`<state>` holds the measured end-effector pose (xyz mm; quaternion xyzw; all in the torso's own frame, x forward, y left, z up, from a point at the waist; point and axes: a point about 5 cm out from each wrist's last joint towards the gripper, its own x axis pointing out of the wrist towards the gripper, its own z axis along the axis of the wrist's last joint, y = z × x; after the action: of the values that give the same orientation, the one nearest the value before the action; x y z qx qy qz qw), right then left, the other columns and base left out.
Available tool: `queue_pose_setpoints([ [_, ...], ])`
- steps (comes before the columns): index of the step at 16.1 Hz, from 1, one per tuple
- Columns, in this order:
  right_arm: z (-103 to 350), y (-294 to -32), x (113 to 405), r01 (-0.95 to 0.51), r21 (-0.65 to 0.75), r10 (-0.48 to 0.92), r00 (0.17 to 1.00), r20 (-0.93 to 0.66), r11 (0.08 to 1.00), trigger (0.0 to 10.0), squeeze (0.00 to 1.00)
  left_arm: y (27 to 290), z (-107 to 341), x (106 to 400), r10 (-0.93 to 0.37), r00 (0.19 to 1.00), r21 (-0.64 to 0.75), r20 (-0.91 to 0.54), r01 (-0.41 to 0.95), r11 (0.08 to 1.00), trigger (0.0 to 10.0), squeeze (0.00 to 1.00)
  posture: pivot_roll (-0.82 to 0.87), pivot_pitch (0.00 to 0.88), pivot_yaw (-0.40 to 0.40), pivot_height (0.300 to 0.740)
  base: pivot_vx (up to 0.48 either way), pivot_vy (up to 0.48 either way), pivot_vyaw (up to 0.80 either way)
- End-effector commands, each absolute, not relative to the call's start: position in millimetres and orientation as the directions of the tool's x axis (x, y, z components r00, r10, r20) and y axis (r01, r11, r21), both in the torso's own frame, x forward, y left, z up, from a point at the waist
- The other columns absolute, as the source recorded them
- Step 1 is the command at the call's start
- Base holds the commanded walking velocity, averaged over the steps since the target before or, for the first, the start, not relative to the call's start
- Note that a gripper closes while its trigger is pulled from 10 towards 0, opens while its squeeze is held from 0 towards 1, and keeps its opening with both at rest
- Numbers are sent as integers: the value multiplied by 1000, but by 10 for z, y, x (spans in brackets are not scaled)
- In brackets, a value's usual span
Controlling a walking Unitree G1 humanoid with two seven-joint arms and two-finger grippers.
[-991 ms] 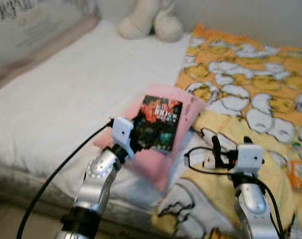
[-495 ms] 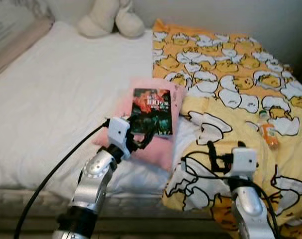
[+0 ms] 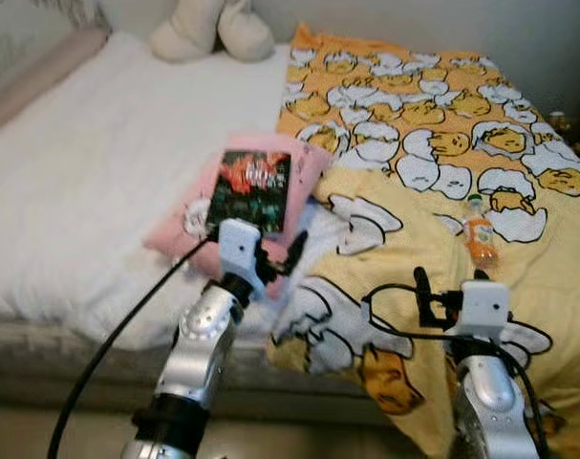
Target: Clean up the room
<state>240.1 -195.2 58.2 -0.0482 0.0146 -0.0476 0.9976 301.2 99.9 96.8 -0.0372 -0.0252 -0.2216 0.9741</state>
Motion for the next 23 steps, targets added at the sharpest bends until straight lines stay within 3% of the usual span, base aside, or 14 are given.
queue_pose_setpoints([
  [1,606,-1938,2433,90,-95,-92,996,-12,991,10000,0,1080,1028,3093,-373,925,-43,80,377,925,10000,0,-17,0,8,740,255,-405,0],
  [7,519,-1920,2354,93,-64,-96,994,-49,994,10000,0,1105,1001,3113,-351,934,-69,61,355,932,10000,0,-22,0,10,740,276,-390,0],
  [10,512,-1909,2355,95,-61,-98,994,-50,994,10000,0,1044,1010,3104,-394,916,25,71,393,919,10000,0,-24,0,12,740,299,-371,0],
  [12,526,-1939,2377,108,-55,-110,993,-45,993,10000,0,1040,1001,3119,-392,918,84,58,387,918,10000,0,-23,0,13,740,0,0,0],
  [14,565,-2010,2435,145,-39,-147,989,-36,989,10000,0,1038,1016,3145,-405,912,-17,60,407,913,10000,0,-25,0,17,740,403,0,0],
  [20,597,-2073,2528,169,-28,-170,985,-36,985,10000,0,994,1022,3129,-419,905,-7,72,420,907,10000,0,-18,0,16,740,480,0,0],
  [23,625,-2065,2514,158,-29,-158,987,-29,987,10000,0,1093,958,3223,-353,935,67,-11,353,933,10000,0,-21,0,11,740,160,0,0],
])
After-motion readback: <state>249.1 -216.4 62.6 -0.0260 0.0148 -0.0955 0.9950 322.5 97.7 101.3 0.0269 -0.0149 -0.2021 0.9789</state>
